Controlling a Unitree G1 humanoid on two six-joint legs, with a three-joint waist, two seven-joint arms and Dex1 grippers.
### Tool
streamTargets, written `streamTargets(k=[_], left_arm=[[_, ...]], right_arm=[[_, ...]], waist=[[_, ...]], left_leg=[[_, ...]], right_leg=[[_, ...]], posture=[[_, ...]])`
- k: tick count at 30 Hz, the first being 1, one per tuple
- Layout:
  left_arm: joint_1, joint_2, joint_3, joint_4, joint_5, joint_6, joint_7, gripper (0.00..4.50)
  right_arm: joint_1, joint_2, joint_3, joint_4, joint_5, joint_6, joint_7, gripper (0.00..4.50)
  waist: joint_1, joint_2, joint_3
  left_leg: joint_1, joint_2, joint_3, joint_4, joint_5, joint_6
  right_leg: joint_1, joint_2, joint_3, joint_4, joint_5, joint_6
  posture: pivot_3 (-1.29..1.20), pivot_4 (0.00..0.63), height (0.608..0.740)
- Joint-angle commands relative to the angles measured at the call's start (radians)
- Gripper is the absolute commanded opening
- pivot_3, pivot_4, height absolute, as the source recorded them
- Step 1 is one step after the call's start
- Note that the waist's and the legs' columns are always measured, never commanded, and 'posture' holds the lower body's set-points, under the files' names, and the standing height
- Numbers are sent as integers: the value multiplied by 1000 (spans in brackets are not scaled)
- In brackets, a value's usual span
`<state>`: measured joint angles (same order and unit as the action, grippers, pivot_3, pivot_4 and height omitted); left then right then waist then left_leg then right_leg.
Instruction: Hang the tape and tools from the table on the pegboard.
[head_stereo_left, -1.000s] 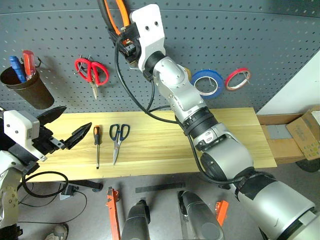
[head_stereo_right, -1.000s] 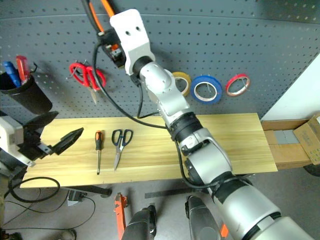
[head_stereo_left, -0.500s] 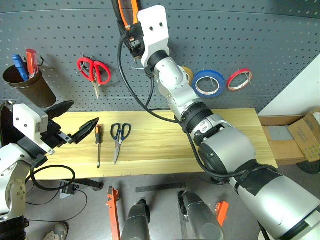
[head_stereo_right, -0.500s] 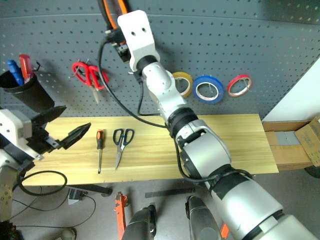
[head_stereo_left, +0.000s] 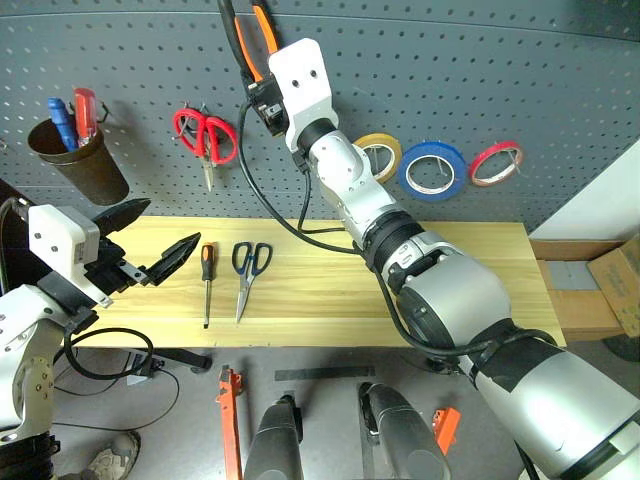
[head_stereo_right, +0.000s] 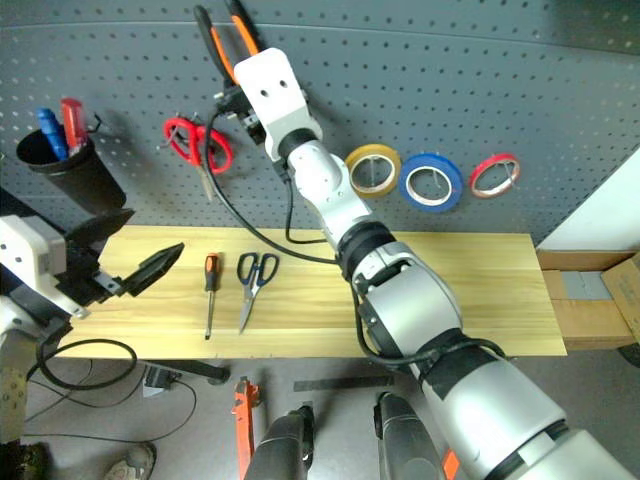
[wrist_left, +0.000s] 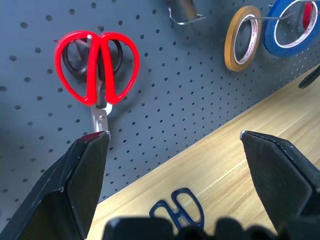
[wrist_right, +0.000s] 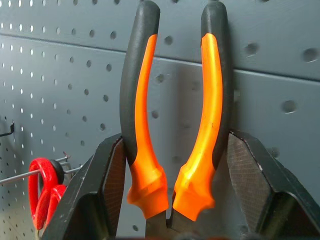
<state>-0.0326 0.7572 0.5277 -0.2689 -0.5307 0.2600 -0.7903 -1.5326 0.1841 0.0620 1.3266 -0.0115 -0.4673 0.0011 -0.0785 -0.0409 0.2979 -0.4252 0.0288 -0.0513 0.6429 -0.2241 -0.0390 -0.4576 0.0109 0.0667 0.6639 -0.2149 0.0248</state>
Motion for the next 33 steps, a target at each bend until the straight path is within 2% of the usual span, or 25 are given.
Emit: streamTargets(k=[1, 10, 16, 25, 33], left_arm=[[4, 19, 32, -49, -17, 8, 8, 4500], [37, 20, 69, -80, -25, 28, 17, 4500], [15, 15, 43, -87, -19, 31, 36, 4500], [41, 3, 51, -130, -20, 36, 59, 4500], [1, -14, 49, -182, -86, 91, 114, 4500]], right_arm=[[-122, 193, 8, -22, -36, -32, -56, 2481], [-150, 166, -32, -38, -33, -53, -87, 2480], [-153, 165, -24, -24, -62, -52, -112, 2480], [-105, 114, 99, -5, -243, -80, -254, 2480], [-52, 111, 98, -3, -263, -94, -267, 2480]], waist=[[8, 0, 1], [29, 3, 5], [33, 3, 5], [40, 3, 5], [50, 3, 6]], left_leg=[[0, 0, 0, 0, 0, 0], [0, 0, -2, 0, 0, 0], [0, 0, -2, 0, 0, 0], [0, 0, -2, -2, 0, 0], [0, 0, -3, -3, 0, 0]], right_leg=[[0, 0, 0, 0, 0, 0], [0, 3, -2, 0, -2, -3], [0, 3, -2, 0, -2, -3], [-1, 3, -2, 0, -3, -5], [-1, 3, -4, 0, -3, -5]], posture=[[61, 296, 740], [62, 303, 740], [94, 297, 740], [128, 305, 740], [128, 302, 740]])
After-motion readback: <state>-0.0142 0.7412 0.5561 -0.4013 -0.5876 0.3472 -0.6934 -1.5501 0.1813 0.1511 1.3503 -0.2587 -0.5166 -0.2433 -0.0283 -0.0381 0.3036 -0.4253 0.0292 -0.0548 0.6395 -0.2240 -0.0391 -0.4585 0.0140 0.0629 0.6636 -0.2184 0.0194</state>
